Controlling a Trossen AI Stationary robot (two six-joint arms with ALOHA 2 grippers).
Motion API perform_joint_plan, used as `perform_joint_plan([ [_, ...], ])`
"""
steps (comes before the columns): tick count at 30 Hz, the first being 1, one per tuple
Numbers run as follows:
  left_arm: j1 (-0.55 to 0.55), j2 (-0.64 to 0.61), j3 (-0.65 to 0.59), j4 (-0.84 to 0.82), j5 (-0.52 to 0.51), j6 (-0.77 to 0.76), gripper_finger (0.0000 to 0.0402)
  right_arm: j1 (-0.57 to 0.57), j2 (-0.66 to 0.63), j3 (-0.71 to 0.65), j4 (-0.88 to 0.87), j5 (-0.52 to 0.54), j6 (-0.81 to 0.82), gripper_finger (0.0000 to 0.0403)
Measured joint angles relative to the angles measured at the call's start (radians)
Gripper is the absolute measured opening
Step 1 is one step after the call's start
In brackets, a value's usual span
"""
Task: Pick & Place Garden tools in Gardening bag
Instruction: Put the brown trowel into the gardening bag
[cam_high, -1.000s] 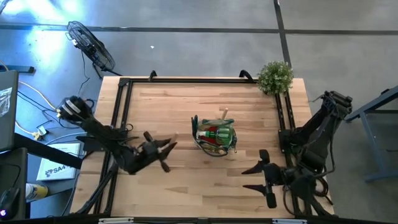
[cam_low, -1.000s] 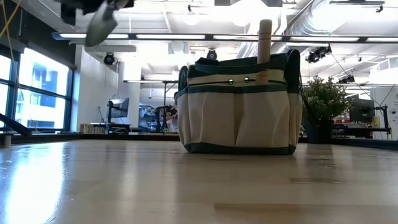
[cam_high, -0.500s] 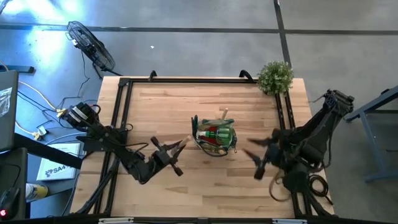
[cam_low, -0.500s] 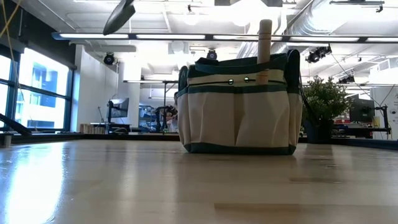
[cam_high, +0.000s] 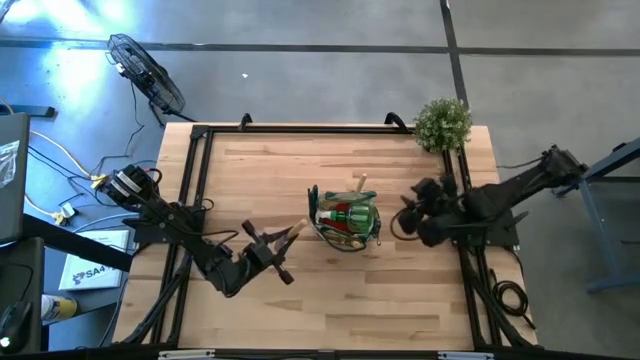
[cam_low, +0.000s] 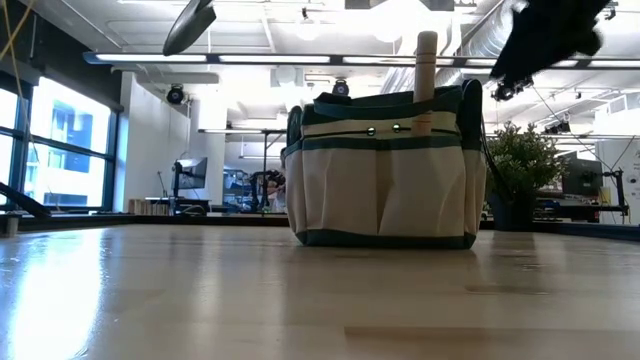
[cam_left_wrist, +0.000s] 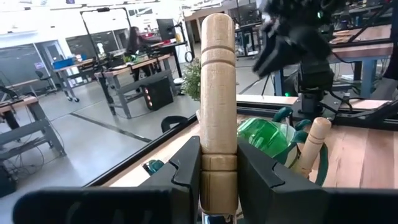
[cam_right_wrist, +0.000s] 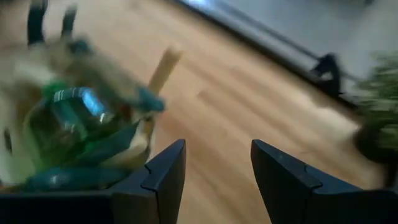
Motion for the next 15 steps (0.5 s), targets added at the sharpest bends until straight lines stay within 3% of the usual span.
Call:
perform_joint_plan([
  [6,0.0,0.0,0.0,0.002,-0.07,-0.025,0.0063,-0.161,0.006,-0.151,0.389,-0.203,-0.309,0.0172],
  [15,0.0,-0.001,0.0,-0.015,-0.085,-0.065,0.0063,-0.348,0.007,-0.323,0.74,-0.469,-0.47,0.0172],
])
